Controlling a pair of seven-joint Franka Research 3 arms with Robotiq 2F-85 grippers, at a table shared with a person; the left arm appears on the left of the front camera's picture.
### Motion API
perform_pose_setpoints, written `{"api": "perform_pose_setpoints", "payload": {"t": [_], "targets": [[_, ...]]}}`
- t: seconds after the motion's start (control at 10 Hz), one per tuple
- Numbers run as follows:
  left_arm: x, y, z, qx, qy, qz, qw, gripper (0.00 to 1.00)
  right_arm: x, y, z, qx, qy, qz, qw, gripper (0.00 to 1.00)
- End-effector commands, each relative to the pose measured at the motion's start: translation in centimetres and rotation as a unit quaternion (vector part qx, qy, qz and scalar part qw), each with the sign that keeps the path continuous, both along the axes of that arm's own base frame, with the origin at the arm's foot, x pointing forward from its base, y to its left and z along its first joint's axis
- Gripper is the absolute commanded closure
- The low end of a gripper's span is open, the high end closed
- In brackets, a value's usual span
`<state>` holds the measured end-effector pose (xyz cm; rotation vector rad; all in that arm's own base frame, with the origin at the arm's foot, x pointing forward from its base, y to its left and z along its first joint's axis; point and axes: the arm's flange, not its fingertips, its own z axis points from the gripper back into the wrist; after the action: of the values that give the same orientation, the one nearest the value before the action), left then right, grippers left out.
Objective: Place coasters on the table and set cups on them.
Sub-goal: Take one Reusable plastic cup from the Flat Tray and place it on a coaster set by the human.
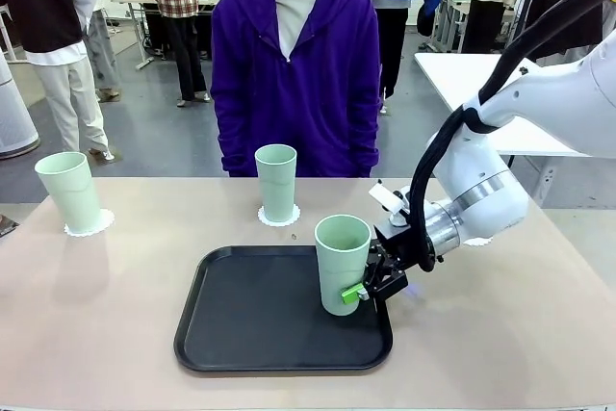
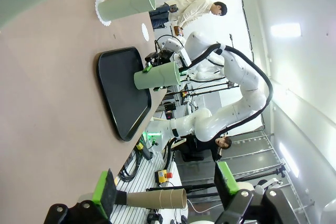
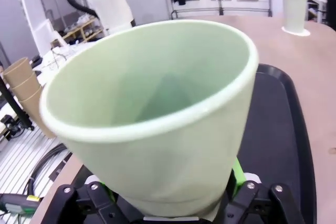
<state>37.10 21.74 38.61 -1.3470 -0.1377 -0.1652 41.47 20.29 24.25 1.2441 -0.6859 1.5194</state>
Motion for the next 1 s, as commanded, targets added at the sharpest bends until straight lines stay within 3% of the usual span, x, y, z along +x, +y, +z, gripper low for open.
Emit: {"api": "perform_pose_setpoints", "payload": {"t": [0.0, 0.1, 0.2, 0.3, 0.4, 0.6, 0.9], "targets": [[-0.1, 0.1, 0.2, -0.002, -0.004, 0.0, 1.0, 0.0, 0.2, -0.1, -0.3, 0.007, -0.016, 0.03, 0.999, 0.6], [-0.1, 0.1, 0.2, -0.002, -0.004, 0.0, 1.0, 0.0, 0.1, -0.3, -0.1, 0.008, -0.016, 0.027, 0.999, 1.0], [-0.1, 0.1, 0.2, -0.002, -0.004, 0.0, 1.0, 0.0, 0.0, -0.5, 0.1, 0.009, -0.016, 0.023, 1.0, 0.66], [-0.1, 0.1, 0.2, -0.002, -0.004, 0.0, 1.0, 0.0, -0.2, -0.8, 0.6, 0.011, -0.015, 0.01, 1.0, 1.0], [-0.1, 0.1, 0.2, -0.002, -0.004, 0.0, 1.0, 0.0, -0.8, -1.1, 2.1, 0.014, -0.003, -0.017, 1.0, 1.0], [-0.1, 0.1, 0.2, -0.002, -0.004, 0.0, 1.0, 0.0, -2.5, -2.7, 8.1, 0.022, -0.007, -0.063, 0.998, 1.0], [-0.1, 0.1, 0.2, -0.002, -0.004, 0.0, 1.0, 0.0, -2.5, -5.8, 16.1, 0.007, -0.011, -0.094, 0.996, 1.0]]}}
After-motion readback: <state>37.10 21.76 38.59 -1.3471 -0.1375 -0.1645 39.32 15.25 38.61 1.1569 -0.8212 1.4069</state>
